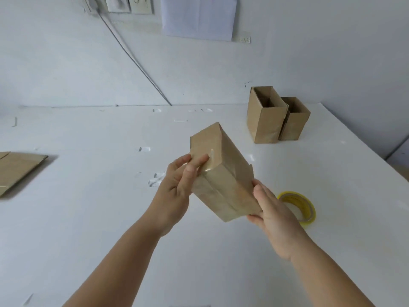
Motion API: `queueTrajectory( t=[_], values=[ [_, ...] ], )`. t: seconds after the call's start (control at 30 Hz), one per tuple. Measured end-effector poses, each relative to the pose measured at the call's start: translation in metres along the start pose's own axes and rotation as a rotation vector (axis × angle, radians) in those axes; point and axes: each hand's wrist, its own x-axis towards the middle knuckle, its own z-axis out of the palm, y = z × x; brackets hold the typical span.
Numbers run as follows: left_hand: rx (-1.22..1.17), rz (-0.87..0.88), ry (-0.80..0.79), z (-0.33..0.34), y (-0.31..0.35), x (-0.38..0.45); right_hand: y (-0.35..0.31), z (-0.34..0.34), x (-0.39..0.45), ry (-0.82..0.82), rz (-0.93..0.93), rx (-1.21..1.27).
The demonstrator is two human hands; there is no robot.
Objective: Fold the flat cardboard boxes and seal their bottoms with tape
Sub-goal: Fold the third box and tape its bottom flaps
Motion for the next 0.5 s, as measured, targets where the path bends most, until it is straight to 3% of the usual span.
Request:
queueTrajectory(
  t=[0.1, 0.27, 0.4, 0.5],
  values=[
    [-0.094, -0.021, 0.117, 0.001, 0.005, 0.0, -0.012, 0.011, 0.005, 0.017, -0.051, -0.106],
    [-0.328, -0.077, -0.077, -0.011, -0.003, 0.003, -0.03, 0.025, 0.01, 0.023, -0.034, -0.153],
    [-0.376, -0.063, -0.07, -0.01, -0.012, 0.003, -0.034, 0.042, 0.017, -0.052, -0.128, -0.324],
    [-0.288, -0.056, -0.011, -0.01, -0.02, 0.007, -0.032, 0.05, 0.022, -0.02, -0.154, -0.307]
  ],
)
